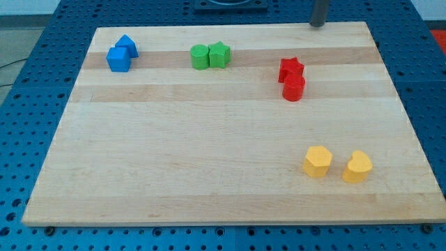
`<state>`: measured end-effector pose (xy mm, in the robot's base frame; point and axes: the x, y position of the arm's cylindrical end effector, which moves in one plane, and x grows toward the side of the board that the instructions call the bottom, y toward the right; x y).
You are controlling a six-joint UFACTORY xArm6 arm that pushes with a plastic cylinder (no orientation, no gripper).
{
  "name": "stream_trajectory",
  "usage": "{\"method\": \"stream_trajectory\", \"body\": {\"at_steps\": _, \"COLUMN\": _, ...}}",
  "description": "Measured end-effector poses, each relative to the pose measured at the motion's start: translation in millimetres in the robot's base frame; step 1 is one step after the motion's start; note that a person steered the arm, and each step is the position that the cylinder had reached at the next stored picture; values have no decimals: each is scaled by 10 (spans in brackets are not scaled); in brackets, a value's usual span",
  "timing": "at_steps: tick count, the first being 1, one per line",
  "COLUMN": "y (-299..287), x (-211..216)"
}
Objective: Slide the blue cube to the top left of the yellow hexagon
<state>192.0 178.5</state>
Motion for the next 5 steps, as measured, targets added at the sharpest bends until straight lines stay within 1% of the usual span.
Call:
{"method": "stream_trajectory", "body": {"at_steps": 1, "y": -286, "x": -5}}
{"method": "stream_trajectory", "body": {"at_steps": 2, "y": -301, "x": 262}}
{"method": "stream_trajectory", "body": {"at_steps": 3, "y": -434, "x": 683}}
{"method": "stream_trajectory", "body": {"at_steps": 4, "y": -579, "x": 723}}
{"method": "stream_trajectory", "body": {"at_steps": 5, "y": -881, "x": 1032}}
